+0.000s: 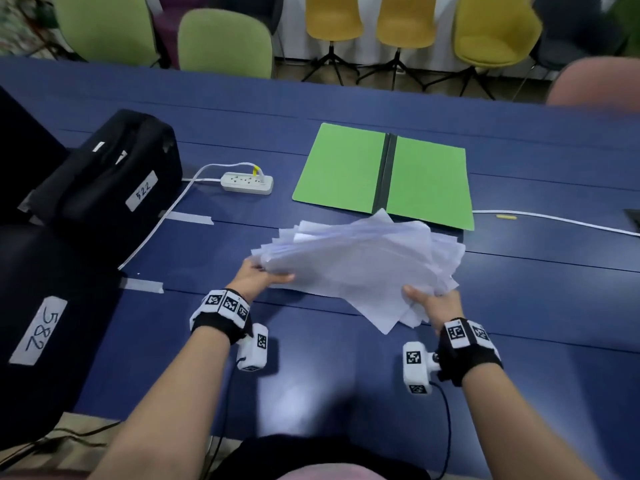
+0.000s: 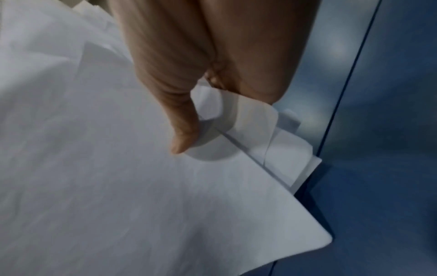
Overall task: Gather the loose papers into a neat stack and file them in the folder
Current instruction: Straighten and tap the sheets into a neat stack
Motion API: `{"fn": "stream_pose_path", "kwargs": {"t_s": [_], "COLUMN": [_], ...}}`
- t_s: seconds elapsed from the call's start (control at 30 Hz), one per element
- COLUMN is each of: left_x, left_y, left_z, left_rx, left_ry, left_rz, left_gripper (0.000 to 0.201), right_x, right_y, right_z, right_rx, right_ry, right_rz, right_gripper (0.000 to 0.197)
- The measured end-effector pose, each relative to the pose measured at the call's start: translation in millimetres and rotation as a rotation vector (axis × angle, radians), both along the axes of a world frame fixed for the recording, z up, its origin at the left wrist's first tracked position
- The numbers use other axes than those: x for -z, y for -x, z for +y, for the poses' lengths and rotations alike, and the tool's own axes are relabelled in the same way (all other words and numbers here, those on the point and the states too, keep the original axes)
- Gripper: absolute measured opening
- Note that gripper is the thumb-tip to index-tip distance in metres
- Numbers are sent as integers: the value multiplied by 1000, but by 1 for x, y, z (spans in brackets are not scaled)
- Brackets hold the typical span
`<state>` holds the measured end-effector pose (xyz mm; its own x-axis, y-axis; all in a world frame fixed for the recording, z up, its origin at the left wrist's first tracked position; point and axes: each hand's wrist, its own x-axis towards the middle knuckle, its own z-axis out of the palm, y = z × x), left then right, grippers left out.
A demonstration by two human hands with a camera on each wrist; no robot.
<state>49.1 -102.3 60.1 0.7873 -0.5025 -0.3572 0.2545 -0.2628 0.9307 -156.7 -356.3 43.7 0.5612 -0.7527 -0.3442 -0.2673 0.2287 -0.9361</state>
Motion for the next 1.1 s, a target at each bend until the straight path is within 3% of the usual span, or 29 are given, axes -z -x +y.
{"fn": "stream_pose_path", "kwargs": {"t_s": [0.1,0.27,0.43,0.57,0.77,0.83,0.93,1.03,1.1], "left_x": [-4,-19,-8,-9,-8,-7,-11,-21,-30], "left_y": [-1,-9,-8,-7,-14,-16,-16,-15,-12], "left_z": [-10,-11,-5,-8,-20,-22,-29,-37,-40], "left_rx": [-77,-180,-217,-224,-248,-240,-245,-316,-333], "left_ry": [63,172,130,100,41,16,26,75,131], "left_rz": [-20,-4,-42,-43,-129,-140,-127,-113,-143], "left_gripper": [38,32,67,46,25,21,27,32,20], "right_x": [-19,-72,-35,-13,-14,-11,-8,-28,-48], "right_y": [-9,-25,-22,-16,-18,-18,-23,-38,-48], "right_z": [2,-13,-9,-10,-8,-6,-9,-6,-5], "right_rx": [44,-30,-74,-25,17,12,9,23,52], "right_ry": [87,252,219,45,5,23,89,137,165], "right_rz": [-45,-252,-80,-72,-100,-20,63,-6,-138], "right_gripper": [27,35,23,31,24,15,18,9,17]}}
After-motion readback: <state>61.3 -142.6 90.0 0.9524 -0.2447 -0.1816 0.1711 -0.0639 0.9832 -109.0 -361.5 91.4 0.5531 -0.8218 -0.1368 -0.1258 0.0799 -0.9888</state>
